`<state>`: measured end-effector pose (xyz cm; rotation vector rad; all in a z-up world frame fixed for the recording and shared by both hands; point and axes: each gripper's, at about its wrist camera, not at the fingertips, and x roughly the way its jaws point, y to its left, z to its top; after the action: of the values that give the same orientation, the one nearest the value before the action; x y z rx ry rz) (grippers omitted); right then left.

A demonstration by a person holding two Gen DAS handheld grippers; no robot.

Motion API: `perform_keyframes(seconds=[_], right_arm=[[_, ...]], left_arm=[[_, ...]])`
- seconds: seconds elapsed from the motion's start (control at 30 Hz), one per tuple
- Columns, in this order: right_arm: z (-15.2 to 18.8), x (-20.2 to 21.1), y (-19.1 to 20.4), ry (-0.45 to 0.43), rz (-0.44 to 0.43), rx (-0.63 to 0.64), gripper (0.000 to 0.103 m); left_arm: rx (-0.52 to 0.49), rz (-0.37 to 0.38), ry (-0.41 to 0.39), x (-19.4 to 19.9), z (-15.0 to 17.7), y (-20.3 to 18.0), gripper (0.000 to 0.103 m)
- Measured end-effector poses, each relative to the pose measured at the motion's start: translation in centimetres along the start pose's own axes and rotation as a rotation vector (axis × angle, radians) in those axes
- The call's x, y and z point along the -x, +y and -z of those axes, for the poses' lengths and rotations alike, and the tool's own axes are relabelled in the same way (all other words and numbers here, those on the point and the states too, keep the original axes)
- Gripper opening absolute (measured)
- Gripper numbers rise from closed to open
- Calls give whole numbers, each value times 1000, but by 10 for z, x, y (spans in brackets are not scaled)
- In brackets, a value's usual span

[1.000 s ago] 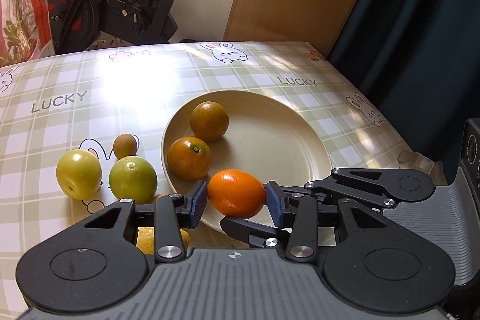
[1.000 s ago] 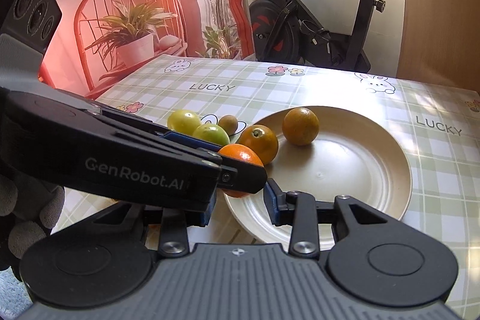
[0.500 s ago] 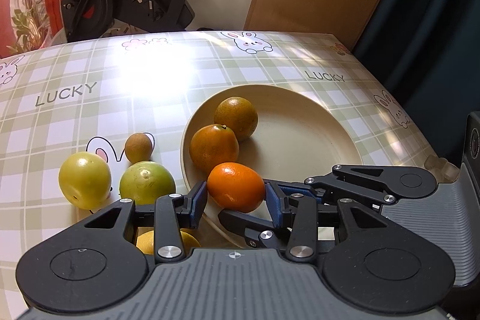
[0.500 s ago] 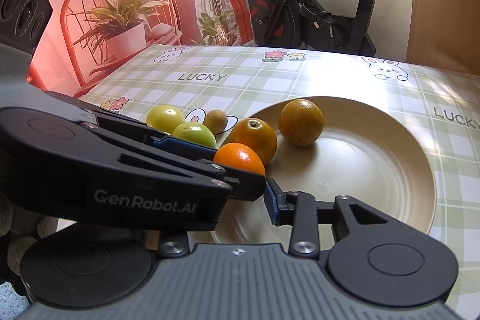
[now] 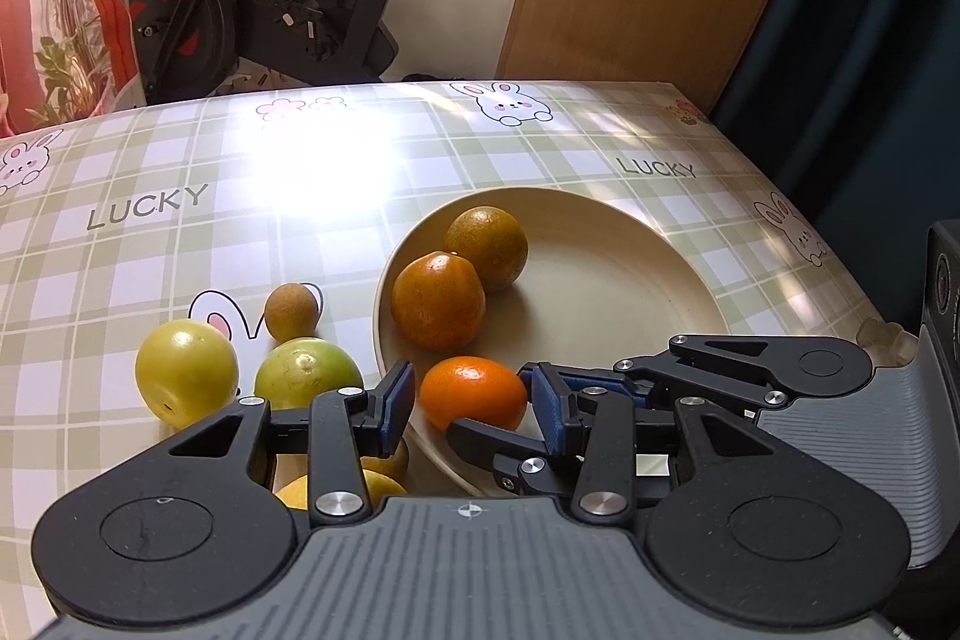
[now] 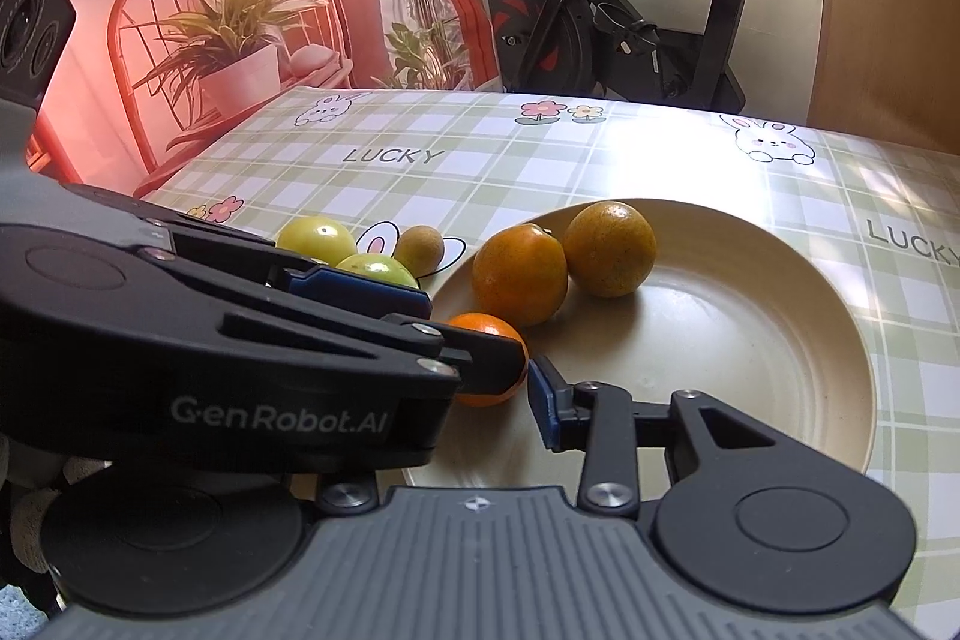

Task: Organize fruits
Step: 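Carry the tangerine onto the plate and open the left gripper, then lift the open left gripper away from the plate, then move the left gripper to the small tangerine beside the lemons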

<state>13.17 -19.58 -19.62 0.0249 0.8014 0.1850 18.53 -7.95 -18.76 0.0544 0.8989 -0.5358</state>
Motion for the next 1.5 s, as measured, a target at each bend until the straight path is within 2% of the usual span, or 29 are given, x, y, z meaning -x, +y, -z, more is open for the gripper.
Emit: perform_keyframes(seconds=[0.3,0.6,0.8,0.93,1.5], right_arm=[[4,14,1,-25,32,-14,38],[25,56,-11,-81,81,-68,39],[33,73,-11,-99,100,-88,39],[35,76,-5,-106,88,-82,39],[35,71,29,-96,30,-7,39]], left_arm=[[-28,5,-73,20,3,-10,46],[-39,2,-159,48,11,-23,46],[-34,4,-167,63,21,-22,46],[5,2,-168,73,32,-12,46],[130,-75,-167,103,58,37,46]])
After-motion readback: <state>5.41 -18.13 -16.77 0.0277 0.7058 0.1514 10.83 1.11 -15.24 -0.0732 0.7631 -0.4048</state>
